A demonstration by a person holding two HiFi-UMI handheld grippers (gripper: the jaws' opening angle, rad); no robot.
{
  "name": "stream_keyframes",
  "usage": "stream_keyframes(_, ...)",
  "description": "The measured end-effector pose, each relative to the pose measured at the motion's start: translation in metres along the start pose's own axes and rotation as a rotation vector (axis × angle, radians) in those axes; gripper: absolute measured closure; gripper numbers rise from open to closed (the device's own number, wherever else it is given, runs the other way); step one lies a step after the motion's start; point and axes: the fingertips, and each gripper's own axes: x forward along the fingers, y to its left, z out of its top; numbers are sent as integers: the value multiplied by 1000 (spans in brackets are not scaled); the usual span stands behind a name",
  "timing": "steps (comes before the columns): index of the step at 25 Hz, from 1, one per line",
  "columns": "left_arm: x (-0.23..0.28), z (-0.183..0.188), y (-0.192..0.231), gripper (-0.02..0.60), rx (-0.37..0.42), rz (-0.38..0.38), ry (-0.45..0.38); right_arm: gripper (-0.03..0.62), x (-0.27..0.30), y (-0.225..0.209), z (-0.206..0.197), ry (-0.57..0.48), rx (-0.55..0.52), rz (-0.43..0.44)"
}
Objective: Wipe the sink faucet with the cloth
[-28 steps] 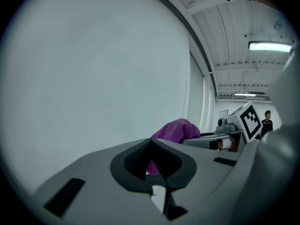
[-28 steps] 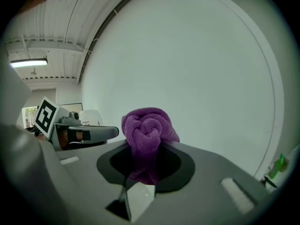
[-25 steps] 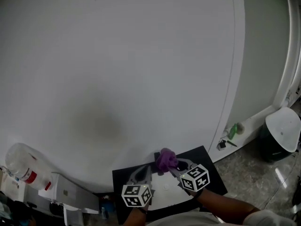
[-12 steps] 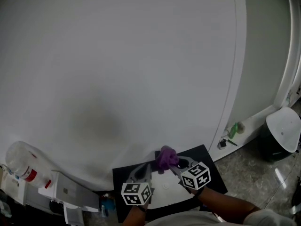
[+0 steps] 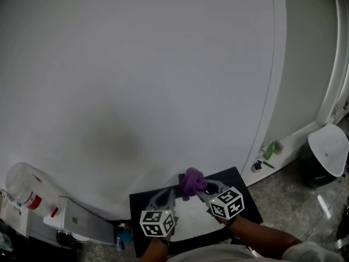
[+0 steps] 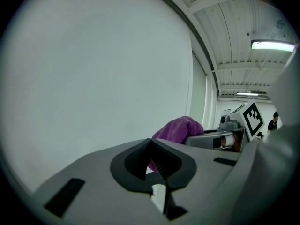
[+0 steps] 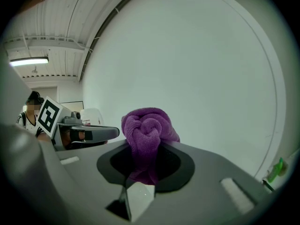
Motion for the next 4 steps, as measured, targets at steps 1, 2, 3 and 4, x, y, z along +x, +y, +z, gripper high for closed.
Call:
stream_keyframes(1,-1,-1,0,575,-3,0,3,507,0,1,0,0,1,0)
stream_keyframes(2,-2,-2,0,575,-5,-1,4,507,0,2,-1,0,1,0)
stream_keyframes(3,-3,-3,0,575,-8,-2,6,507,-1,3,-1,0,1,0)
stream_keyframes(4,-4,-4,0,575,-11,-3,7,507,-1,4,-2,0,1,-1)
